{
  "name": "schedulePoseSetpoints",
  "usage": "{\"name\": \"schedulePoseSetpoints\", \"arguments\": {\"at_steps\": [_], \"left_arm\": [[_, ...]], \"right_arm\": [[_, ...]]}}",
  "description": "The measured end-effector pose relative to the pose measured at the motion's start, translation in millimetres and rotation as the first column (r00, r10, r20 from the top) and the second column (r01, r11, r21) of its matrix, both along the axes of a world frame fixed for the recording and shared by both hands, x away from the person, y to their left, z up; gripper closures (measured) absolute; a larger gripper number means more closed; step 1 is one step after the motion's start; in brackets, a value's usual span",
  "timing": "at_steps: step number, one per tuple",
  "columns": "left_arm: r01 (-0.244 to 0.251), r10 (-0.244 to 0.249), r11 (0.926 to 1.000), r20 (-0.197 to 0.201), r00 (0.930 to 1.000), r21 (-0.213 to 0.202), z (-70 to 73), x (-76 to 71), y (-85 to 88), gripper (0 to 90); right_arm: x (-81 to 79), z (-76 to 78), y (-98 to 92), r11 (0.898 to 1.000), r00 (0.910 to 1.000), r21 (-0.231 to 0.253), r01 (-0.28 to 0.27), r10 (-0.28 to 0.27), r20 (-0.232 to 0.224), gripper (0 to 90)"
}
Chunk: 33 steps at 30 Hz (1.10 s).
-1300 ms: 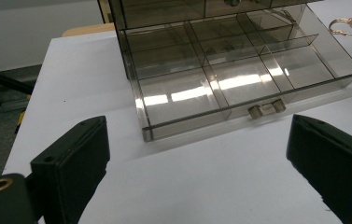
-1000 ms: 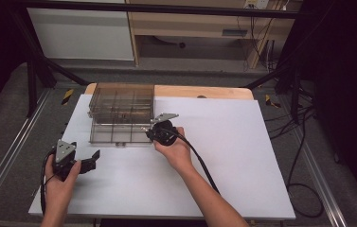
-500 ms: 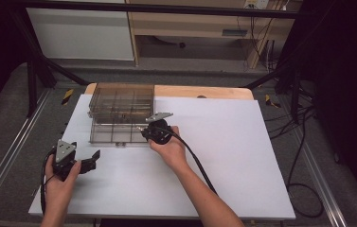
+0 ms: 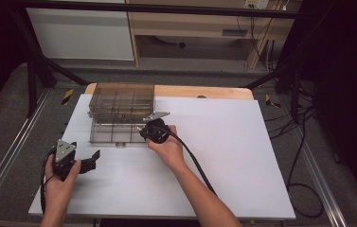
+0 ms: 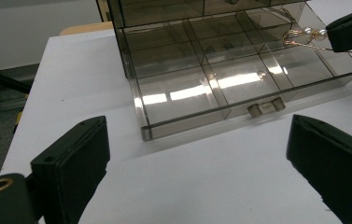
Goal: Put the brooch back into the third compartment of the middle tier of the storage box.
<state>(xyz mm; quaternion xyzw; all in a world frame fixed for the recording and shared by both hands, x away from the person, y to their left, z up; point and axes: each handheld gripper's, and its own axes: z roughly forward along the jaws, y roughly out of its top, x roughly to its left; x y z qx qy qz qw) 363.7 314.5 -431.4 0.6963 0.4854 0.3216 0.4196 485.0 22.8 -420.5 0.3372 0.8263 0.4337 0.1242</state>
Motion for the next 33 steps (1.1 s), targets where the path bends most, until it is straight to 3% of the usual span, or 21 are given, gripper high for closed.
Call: {"name": "schedulePoseSetpoints", "arguments": {"at_steps": [25, 28, 33], "left_arm": [[0.01, -0.01, 0.9999, 0.0, 1.0, 0.002, 0.1, -0.3, -1.3, 6.0], [0.011, -0.011, 0.9999, -0.003, 0.9999, 0.004, -0.4, 0.1, -1.4, 6.0], [0.009, -0.009, 1.0, 0.003, 1.0, 0.004, 0.4, -0.2, -1.7, 6.0]], "right_arm": [[3.6, -4.7, 6.9, 1.0, 0.9999, -0.007, -0.008, 0.008, -0.015, 79.3], [3.5, -3.8, 6.5, 1.0, 0.9999, -0.005, 0.016, -0.016, -0.006, 66.7], [1.5, 2.7, 1.7, 1.0, 0.9997, 0.0, 0.023, -0.023, 0.0, 67.7]]}}
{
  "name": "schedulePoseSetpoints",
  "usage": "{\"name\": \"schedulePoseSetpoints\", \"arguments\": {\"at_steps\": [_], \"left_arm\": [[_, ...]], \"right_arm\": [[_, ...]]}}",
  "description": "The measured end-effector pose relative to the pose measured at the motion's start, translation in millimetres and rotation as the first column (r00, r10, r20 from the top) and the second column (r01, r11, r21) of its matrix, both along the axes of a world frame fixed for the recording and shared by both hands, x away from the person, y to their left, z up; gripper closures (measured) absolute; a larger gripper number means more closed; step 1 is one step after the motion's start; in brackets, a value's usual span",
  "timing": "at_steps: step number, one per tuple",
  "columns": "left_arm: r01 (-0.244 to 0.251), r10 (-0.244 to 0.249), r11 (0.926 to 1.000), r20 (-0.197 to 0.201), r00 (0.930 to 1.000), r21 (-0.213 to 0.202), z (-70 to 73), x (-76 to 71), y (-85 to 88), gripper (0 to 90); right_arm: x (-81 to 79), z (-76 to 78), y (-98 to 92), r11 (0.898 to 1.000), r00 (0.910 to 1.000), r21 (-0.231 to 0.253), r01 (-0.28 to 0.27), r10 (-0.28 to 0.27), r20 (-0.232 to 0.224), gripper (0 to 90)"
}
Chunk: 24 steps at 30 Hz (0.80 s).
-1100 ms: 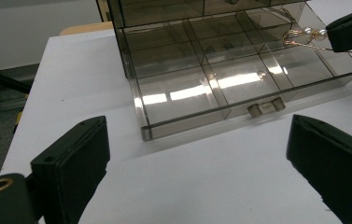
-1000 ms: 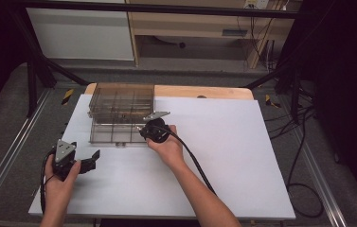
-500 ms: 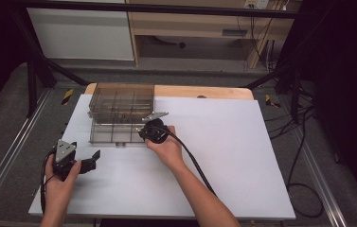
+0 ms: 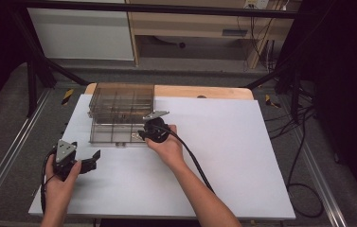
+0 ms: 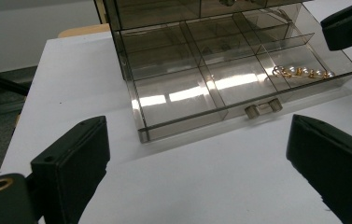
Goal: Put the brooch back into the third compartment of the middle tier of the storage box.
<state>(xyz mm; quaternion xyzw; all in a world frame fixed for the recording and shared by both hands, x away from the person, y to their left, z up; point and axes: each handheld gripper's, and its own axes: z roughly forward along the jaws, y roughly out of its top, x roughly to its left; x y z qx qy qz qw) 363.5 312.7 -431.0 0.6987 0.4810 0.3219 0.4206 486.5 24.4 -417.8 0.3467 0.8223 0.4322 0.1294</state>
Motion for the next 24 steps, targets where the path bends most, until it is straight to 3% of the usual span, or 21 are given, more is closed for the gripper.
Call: {"name": "schedulePoseSetpoints", "arguments": {"at_steps": [15, 22, 24], "left_arm": [[0.01, -0.01, 0.9999, -0.012, 0.9999, 0.01, -1.3, 1.2, -2.4, 5.9], [0.016, -0.015, 0.9997, -0.018, 0.9997, 0.017, -1.0, -0.5, -3.9, 5.8], [0.013, -0.012, 0.9999, -0.015, 0.9998, 0.003, -0.4, -0.5, -4.4, 5.6]], "right_arm": [[-15.2, 14.2, -8.9, 1.0, 0.9999, 0.022, 0.0, -0.001, 0.014, 61.5], [-21.7, 19.5, -14.9, 0.999, 0.9999, 0.033, 0.005, -0.005, 0.011, 53.8], [-23.3, 21.2, -17.2, 0.999, 0.9999, 0.042, 0.012, -0.012, 0.006, 50.4]]}}
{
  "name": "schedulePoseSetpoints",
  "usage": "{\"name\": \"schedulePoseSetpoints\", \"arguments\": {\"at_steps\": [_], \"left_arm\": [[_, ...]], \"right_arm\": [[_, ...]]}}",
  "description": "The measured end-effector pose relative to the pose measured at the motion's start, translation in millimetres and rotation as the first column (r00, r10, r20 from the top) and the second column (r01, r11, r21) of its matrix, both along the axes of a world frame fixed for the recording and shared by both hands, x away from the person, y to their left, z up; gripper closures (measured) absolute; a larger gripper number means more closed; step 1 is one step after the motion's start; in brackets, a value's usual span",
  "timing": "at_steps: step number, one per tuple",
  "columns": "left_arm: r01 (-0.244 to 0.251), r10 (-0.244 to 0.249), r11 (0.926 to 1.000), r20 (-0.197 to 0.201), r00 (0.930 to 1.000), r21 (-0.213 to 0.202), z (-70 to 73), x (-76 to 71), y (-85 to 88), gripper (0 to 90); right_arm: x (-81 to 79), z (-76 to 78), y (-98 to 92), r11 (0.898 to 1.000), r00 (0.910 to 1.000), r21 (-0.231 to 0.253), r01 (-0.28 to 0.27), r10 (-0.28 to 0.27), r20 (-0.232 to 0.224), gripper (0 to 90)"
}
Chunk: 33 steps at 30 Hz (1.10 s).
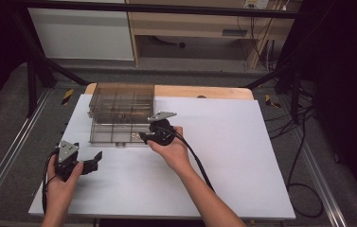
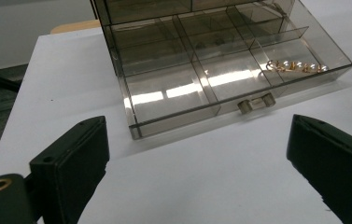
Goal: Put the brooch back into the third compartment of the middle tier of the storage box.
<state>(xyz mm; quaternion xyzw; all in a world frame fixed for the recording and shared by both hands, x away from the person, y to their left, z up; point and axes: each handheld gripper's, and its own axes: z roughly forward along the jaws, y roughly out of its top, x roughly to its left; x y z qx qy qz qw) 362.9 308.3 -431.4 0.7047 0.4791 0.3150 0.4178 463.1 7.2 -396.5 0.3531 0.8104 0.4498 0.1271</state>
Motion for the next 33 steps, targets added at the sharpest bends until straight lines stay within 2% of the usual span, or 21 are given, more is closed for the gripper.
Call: {"name": "schedulePoseSetpoints", "arguments": {"at_steps": [2, 6, 8, 9, 16, 29, 33], "left_arm": [[-0.003, 0.003, 1.0, 0.006, 1.0, 0.005, 0.3, 0.7, -1.1, 5.6], [-0.007, 0.007, 0.9999, -0.001, 1.0, 0.013, -0.7, 1.7, -3.3, 5.6], [-0.013, 0.013, 0.9997, 0.007, 0.9999, 0.021, -0.5, 3.1, -5.5, 5.6], [-0.012, 0.012, 0.9996, 0.01, 0.9999, 0.027, -0.6, 3.9, -7.0, 5.6], [0.001, -0.001, 0.9993, 0.005, 1.0, 0.037, -1.7, 4.4, -9.2, 5.6], [-0.005, 0.005, 0.9994, 0.004, 1.0, 0.034, -1.4, 3.2, -5.5, 5.6], [-0.005, 0.005, 0.9995, 0.004, 1.0, 0.032, -1.4, 3.5, -5.3, 5.6]], "right_arm": [[-2.5, 2.5, -3.5, 1.0, 0.9998, 0.023, 0.014, -0.014, -0.015, 47.5], [-7.9, 7.3, -10.7, 0.999, 0.9997, 0.048, 0.021, -0.02, -0.016, 45.9], [-8.0, 7.2, -13.9, 0.994, 0.9982, 0.107, 0.025, -0.019, -0.057, 45.8], [-8.2, 7.1, -14.1, 0.993, 0.9979, 0.112, 0.028, -0.021, -0.061, 45.5], [-10.2, 8.5, -12.9, 0.998, 0.9993, 0.054, 0.025, -0.023, -0.029, 42.6], [-14.8, 20.5, -21.5, 1.0, 0.9991, -0.002, 0.03, -0.03, 0.029, 35.2], [-16.7, 22.3, -23.4, 0.999, 0.9984, -0.042, 0.031, -0.029, 0.048, 30.7]]}}
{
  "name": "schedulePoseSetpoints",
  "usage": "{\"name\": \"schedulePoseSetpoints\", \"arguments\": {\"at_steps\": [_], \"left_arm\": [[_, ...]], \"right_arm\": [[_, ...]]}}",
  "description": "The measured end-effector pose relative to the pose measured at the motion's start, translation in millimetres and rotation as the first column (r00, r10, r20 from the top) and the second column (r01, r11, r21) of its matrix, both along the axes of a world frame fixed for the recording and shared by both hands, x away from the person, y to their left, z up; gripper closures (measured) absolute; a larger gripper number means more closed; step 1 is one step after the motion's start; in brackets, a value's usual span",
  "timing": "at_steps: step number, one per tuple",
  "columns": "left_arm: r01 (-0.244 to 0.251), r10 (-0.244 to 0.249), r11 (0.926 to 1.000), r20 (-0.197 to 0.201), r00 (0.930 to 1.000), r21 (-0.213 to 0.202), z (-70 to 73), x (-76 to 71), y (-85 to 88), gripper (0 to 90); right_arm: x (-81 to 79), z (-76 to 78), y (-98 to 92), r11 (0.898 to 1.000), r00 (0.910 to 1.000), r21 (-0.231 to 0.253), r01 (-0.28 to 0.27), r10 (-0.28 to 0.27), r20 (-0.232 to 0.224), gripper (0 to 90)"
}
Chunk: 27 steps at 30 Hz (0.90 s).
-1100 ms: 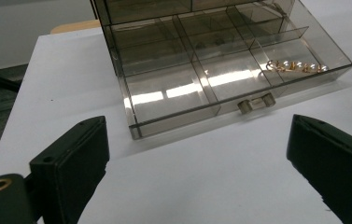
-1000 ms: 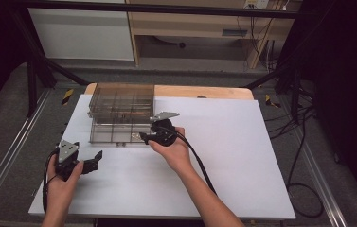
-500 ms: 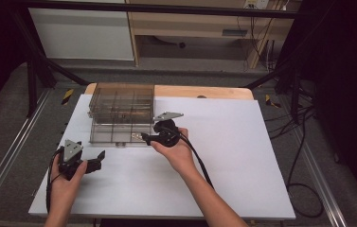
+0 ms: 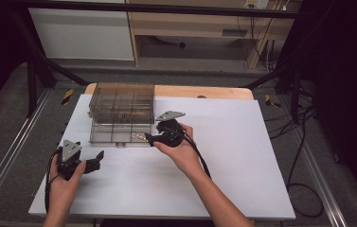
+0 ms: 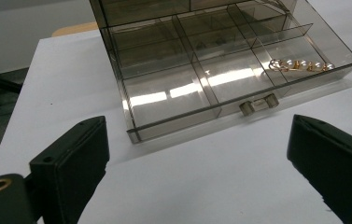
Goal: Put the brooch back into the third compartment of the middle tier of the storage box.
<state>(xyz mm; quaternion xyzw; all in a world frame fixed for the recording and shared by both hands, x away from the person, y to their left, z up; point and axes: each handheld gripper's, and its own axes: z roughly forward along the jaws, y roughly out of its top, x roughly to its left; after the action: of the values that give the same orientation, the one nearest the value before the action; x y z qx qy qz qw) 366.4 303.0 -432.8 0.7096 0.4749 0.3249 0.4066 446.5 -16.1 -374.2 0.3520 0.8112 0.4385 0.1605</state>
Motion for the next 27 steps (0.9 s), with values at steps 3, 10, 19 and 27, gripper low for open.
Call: {"name": "schedulePoseSetpoints", "arguments": {"at_steps": [3, 10, 19, 27], "left_arm": [[-0.003, 0.003, 1.0, 0.0, 1.0, 0.004, 0.0, -0.2, 0.2, 5.6], [-0.004, 0.004, 0.9999, -0.005, 1.0, 0.01, -0.5, -0.7, 0.4, 5.6], [-0.005, 0.005, 0.9999, -0.005, 1.0, 0.01, -0.7, -0.8, 0.6, 5.5], [-0.006, 0.006, 0.9999, -0.006, 1.0, 0.01, -0.7, -1.3, 0.6, 5.6]], "right_arm": [[-1.4, 1.2, -2.3, 1.0, 0.9999, -0.019, -0.013, 0.013, -0.003, 29.8], [-7.2, 7.0, -10.8, 0.999, 0.9999, -0.041, -0.012, 0.013, 0.003, 23.2], [-6.3, 12.5, -26.7, 0.999, 0.9997, -0.035, 0.016, -0.015, 0.021, 8.2], [-2.8, 12.0, -45.6, 0.995, 0.996, -0.053, 0.085, -0.083, 0.032, 6.0]]}}
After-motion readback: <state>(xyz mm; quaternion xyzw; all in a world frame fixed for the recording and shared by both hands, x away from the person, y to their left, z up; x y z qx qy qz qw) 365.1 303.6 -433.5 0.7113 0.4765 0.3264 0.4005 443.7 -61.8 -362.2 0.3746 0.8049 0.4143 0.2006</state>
